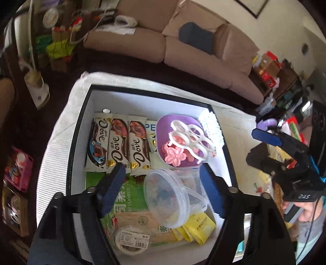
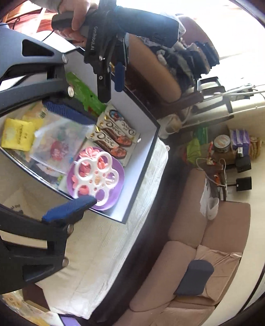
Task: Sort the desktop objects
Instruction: 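Withdraw both tools from the box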
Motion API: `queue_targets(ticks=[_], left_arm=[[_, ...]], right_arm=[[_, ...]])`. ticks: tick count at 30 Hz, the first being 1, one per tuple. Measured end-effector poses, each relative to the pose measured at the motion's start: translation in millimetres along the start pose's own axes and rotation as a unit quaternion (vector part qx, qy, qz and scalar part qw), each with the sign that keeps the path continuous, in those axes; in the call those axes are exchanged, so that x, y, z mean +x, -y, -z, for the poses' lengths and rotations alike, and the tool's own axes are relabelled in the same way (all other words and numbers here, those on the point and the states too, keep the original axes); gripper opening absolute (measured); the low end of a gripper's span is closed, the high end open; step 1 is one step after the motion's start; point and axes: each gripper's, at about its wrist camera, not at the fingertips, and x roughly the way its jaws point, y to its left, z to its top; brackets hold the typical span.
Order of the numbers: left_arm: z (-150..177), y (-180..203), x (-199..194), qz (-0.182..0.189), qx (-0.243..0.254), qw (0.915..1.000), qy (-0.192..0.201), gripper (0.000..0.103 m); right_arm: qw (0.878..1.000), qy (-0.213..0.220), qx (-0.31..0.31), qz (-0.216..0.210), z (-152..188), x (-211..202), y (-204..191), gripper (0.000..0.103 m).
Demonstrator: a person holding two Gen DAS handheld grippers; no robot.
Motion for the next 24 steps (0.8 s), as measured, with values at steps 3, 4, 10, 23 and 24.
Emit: queue_targets(ticks=[3, 4, 10, 23, 24], left_arm=[[11, 28, -15, -0.026, 0.033, 0.9991, 0.009, 0.087], [15, 38, -20, -0.035, 0.044, 0.9983, 0.013, 0.091], [44, 78, -59, -0.099, 0.093, 0.9897, 0.047, 0.103], [136, 139, -110, -0.117, 0.118, 0.9848, 0.05, 0.103], [141, 144, -111, -0.116, 0.12, 0.9849, 0.049, 0.103]], right_arm=[[1.0, 0.01, -0.004, 0.017, 16, -19, -7, 0.103], [1.0, 0.011, 0.0, 0.017, 19, -24, -9, 0.103], [0.999, 0.024, 0.023, 0.027, 41, -60, -21, 0.103], [0.998, 0.021, 0.048, 0.045, 124, -136, -34, 0.103], [0.997, 0.021, 0.051, 0.045, 132, -141, -33, 0.103]])
